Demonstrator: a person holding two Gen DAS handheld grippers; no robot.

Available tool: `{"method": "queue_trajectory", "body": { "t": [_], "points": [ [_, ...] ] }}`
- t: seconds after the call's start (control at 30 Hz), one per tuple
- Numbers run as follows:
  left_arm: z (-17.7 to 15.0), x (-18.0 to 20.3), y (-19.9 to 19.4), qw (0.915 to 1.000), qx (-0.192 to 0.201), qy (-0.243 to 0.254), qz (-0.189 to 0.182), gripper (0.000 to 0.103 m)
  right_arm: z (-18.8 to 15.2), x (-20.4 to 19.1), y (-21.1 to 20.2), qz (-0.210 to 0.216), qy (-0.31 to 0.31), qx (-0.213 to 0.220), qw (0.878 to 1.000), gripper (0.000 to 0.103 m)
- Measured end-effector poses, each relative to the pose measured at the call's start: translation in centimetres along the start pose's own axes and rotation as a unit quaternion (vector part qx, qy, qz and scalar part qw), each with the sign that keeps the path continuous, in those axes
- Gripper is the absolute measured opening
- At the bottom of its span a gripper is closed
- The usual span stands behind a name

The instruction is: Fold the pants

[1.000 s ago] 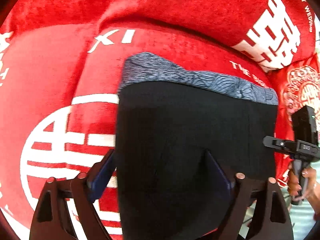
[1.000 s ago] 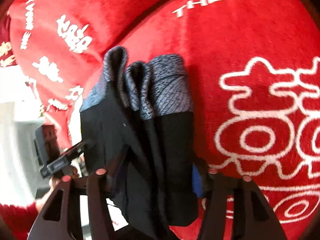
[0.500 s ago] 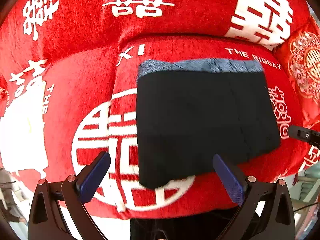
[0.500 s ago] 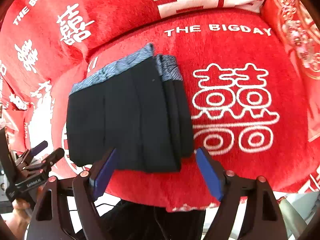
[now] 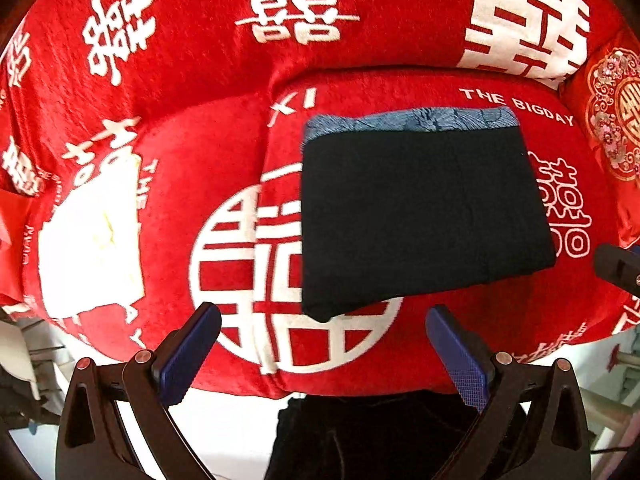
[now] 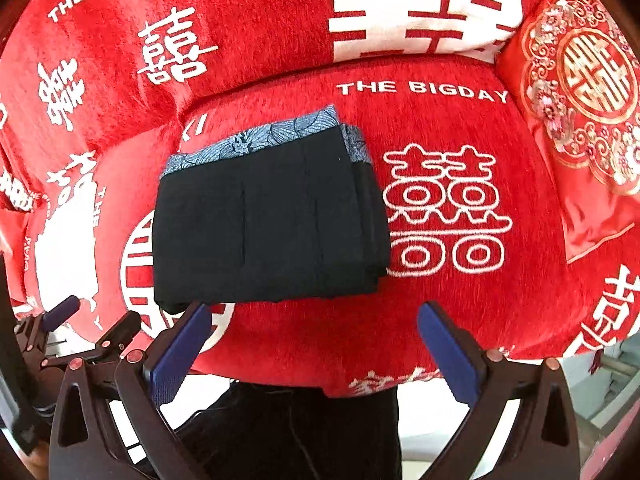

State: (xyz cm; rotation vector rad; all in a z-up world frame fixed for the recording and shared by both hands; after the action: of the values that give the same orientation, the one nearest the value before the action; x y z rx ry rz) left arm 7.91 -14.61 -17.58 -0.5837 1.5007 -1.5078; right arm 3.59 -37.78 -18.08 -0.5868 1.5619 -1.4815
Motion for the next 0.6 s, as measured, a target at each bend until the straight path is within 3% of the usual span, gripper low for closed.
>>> {"method": "queue_trajectory", "body": {
  "t": [0.6],
  "points": [
    [0.2, -1.0, -1.5, 0.9998, -0.013, -0.011, -0.007, 0.103, 0.0, -2.4, -1.2, -0.034, -0.028, -0.018, 0.999, 0.103]
  ]
}}
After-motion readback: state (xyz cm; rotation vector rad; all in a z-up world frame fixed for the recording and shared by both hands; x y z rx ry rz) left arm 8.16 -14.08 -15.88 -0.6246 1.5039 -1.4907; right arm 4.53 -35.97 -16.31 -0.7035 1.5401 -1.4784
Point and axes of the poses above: each gripper's, at about its wrist camera, not at the fingertips, and y roughly the way its jaws point, x to its right, z to its top, the point moved 9 cm from there along y, roughly the way its jaws point, and after that the axes turned 8 degrees about z, right-handed, at the moved point
